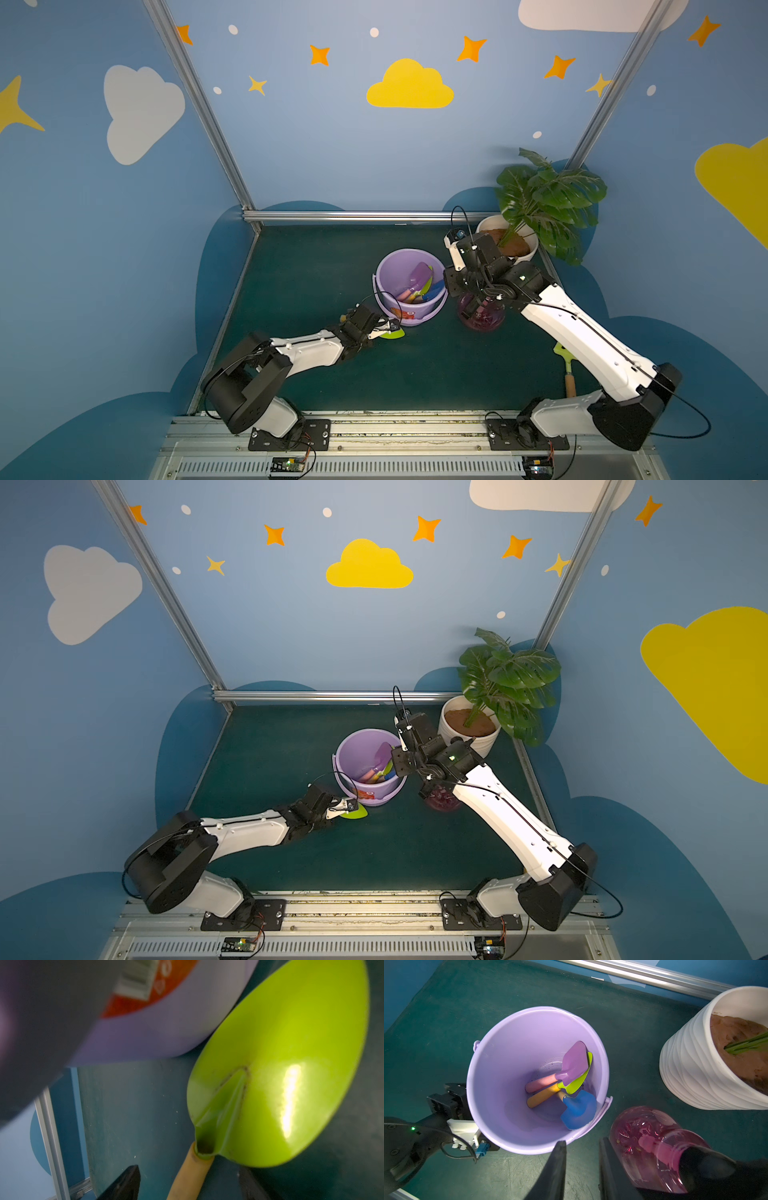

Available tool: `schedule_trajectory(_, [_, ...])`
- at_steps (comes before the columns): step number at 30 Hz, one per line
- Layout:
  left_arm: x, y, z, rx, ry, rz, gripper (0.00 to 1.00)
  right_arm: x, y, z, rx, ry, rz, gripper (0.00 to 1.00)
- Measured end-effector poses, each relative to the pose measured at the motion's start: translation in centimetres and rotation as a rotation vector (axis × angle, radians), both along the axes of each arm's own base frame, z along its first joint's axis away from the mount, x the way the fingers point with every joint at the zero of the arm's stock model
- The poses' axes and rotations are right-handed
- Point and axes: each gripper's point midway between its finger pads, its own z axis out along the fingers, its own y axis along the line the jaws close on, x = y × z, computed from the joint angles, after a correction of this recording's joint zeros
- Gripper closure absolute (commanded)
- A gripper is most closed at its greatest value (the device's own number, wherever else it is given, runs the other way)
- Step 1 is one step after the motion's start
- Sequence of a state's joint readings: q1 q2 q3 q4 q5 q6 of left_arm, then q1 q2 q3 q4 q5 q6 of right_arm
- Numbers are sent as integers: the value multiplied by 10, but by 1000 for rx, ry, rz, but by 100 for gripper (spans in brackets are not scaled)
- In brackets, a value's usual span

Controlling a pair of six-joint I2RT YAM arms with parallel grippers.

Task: Organize the gardening tools
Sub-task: Pick up the gardening tool from the center of the board.

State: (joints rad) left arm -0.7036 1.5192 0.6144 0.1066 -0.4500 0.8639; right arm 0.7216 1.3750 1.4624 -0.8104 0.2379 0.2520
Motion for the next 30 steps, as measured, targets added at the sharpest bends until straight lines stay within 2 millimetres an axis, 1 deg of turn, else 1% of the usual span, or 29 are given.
schedule_trajectory(3, [6, -7, 0, -2, -16, -14, 23, 0, 1, -1, 4, 3, 0, 72])
schedule_trajectory(7, [12, -15, -1, -2, -27, -28, 30, 0, 1, -4, 1, 6, 0, 73])
schedule_trajectory(14, [13, -17, -6, 8, -18, -35, 50, -1, 0, -5, 0, 8, -1, 74])
schedule_trajectory(20, [11, -18, -7, 9, -11, -40, 73, -1, 0, -3, 3, 6, -2, 75])
schedule_trajectory(30, [7, -17, -5, 9, -1, -44, 85, -2, -2, 1, 14, -6, -2, 77])
